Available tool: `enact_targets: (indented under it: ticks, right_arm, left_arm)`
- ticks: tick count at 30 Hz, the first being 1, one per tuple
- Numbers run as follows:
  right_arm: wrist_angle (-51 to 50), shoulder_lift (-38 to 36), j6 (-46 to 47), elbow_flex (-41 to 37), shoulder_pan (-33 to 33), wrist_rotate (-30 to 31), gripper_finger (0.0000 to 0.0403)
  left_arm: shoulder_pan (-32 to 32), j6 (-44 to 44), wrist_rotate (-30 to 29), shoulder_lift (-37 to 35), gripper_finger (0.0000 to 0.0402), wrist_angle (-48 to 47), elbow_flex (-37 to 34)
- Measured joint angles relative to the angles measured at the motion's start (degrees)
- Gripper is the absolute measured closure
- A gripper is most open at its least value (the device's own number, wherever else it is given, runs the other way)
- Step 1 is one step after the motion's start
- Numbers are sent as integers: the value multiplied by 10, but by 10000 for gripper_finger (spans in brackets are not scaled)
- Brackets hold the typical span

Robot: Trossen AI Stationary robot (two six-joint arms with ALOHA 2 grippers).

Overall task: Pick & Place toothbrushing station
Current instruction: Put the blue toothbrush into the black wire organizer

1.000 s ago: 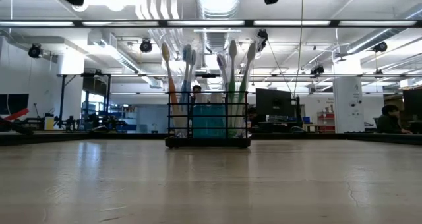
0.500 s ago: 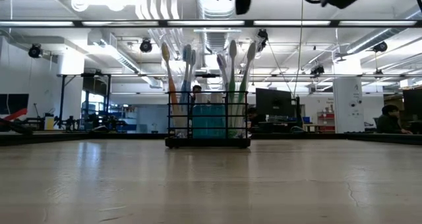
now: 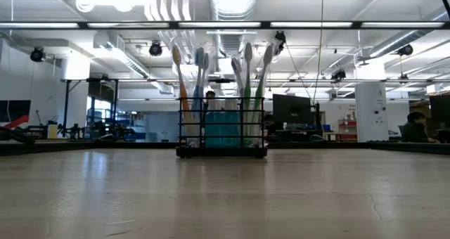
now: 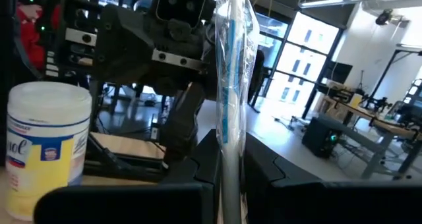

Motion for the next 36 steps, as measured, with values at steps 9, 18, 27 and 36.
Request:
enact_targets:
  ticks: [9, 18, 27, 36]
  right_arm:
    - [-3, 4, -21, 5, 0, 23, 375]
    - [-2, 4, -44, 5, 0, 60, 375]
    - [-4, 4, -50, 4, 0, 62, 375]
    - [-18, 4, -20, 4, 0, 58, 363]
  left_arm:
    - [31, -16, -2, 49, 127, 29, 32]
    - [46, -20, -66, 90, 164, 65, 64]
    - [65, -22, -65, 110, 281, 75, 71]
    - [64, 33, -40, 109, 374, 58, 73]
